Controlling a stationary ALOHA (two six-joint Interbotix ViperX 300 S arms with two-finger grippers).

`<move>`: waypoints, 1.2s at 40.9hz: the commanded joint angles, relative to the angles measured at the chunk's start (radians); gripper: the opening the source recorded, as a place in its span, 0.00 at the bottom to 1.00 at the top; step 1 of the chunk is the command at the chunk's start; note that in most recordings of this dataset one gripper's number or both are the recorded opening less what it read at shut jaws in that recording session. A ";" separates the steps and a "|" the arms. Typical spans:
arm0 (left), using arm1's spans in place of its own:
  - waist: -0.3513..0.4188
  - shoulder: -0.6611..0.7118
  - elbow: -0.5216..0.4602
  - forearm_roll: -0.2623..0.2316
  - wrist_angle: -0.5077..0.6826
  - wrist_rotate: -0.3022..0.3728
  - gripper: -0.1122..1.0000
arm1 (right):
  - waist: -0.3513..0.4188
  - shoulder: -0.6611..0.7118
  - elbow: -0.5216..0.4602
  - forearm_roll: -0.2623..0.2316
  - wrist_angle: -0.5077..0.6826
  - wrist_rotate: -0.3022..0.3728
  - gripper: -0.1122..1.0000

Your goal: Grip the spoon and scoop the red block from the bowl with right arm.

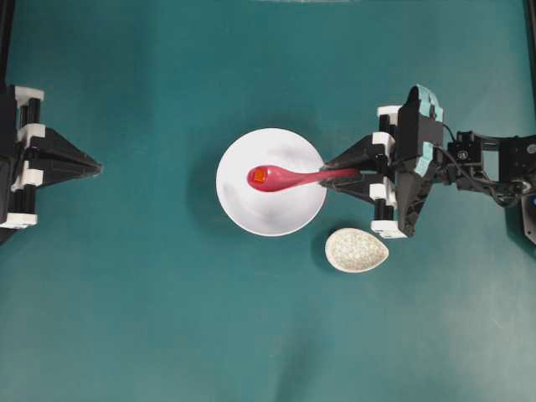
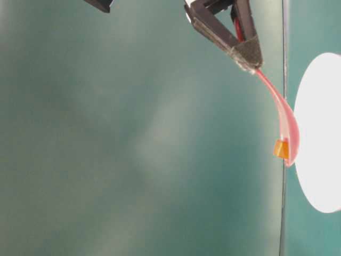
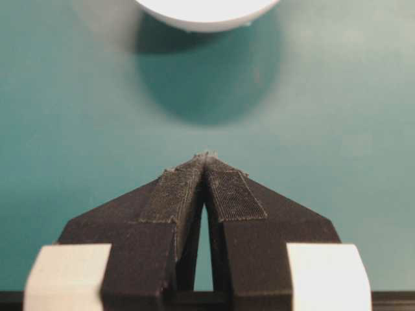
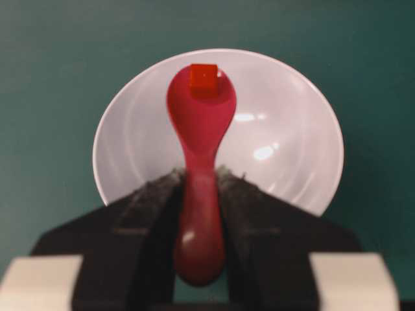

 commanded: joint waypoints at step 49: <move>0.003 0.003 -0.032 -0.002 -0.005 0.006 0.09 | 0.003 -0.071 -0.003 -0.005 -0.009 -0.012 0.32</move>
